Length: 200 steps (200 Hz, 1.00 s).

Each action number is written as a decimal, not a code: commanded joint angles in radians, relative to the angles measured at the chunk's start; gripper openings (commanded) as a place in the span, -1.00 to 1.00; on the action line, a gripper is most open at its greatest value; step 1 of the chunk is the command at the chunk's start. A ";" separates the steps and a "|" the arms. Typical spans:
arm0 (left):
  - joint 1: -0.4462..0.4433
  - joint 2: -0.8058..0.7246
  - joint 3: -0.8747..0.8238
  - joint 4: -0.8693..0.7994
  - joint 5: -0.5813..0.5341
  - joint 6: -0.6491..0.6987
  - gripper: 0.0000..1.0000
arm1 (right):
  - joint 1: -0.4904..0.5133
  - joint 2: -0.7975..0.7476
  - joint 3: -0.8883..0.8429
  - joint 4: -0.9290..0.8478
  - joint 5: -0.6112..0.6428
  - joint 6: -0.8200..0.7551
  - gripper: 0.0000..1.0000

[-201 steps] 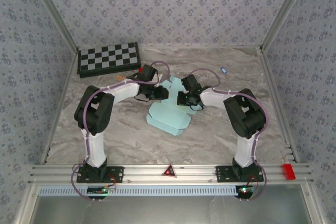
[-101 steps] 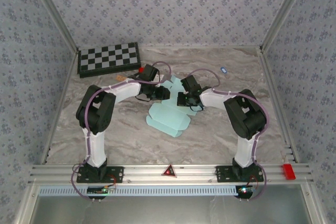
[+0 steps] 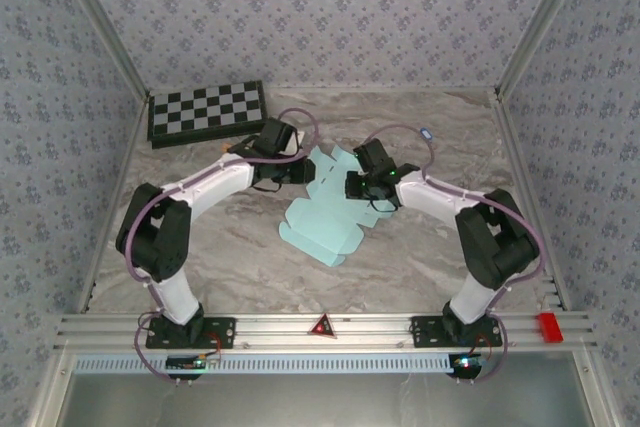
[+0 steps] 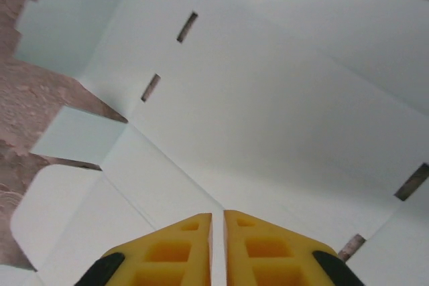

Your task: Fold the paper box

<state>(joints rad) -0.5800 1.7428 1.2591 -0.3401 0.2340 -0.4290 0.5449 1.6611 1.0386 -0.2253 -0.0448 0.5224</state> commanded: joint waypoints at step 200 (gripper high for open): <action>-0.107 0.253 0.062 0.014 0.060 -0.088 -1.00 | -0.309 0.353 0.474 -0.306 -0.222 -0.482 0.09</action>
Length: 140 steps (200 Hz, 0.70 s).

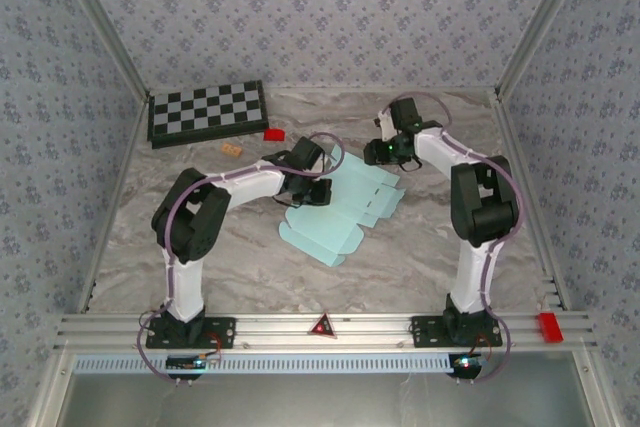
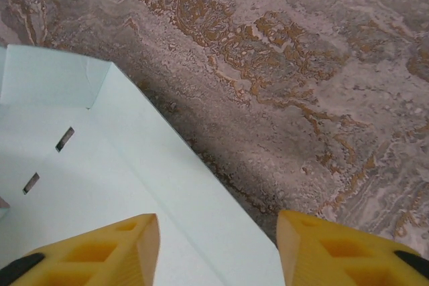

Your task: Fold the paper box

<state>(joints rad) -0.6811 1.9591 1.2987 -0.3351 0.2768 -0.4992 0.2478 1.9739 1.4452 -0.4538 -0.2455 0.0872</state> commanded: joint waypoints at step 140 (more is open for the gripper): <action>-0.006 0.021 -0.104 0.050 -0.021 -0.067 -1.00 | -0.035 0.272 0.348 -0.311 -0.175 -0.256 0.08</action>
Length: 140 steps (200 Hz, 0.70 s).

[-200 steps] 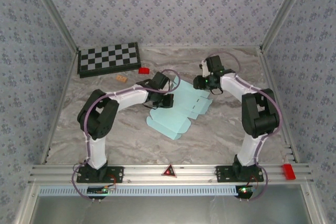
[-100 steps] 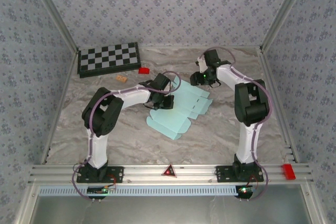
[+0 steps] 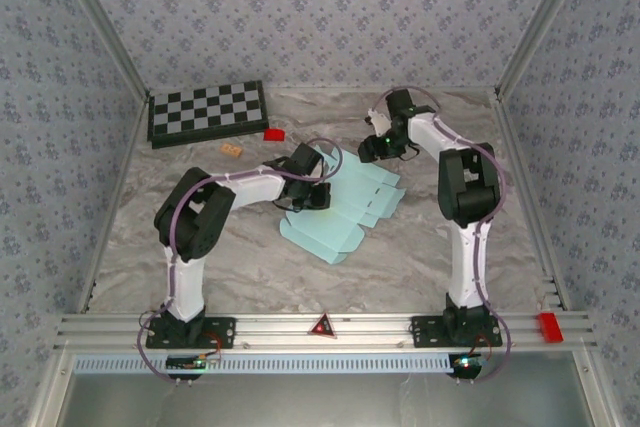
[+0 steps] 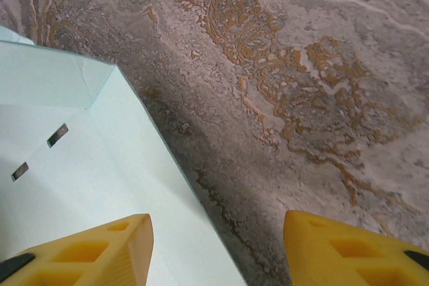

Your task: Fold the paper box

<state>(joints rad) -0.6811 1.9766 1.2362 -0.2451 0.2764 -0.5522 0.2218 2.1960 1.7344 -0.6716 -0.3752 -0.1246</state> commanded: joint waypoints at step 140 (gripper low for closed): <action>-0.008 -0.012 -0.060 -0.029 -0.029 -0.019 -1.00 | -0.025 0.169 0.228 -0.299 -0.182 -0.162 -0.27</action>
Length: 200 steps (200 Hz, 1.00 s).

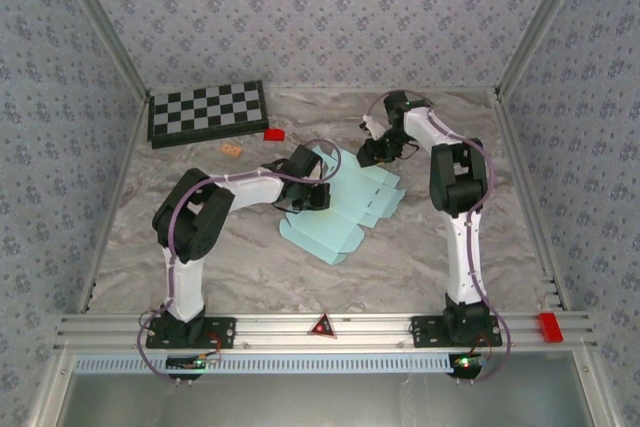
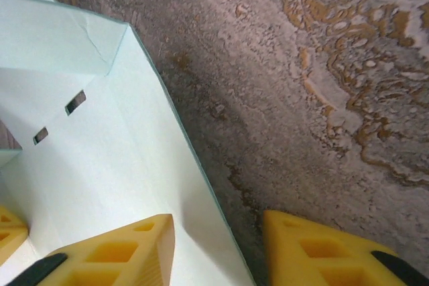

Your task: Fold the paper box

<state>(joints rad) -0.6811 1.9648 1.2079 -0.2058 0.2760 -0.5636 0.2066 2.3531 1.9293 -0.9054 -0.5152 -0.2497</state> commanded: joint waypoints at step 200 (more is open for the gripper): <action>0.009 -0.168 -0.180 -0.059 -0.206 -0.051 -0.45 | 0.000 -0.271 -0.181 0.169 0.055 -0.268 -1.00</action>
<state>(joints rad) -0.6804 1.8099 1.0603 -0.2607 0.0727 -0.5980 0.1951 2.1387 1.7924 -0.7948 -0.5182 -0.4767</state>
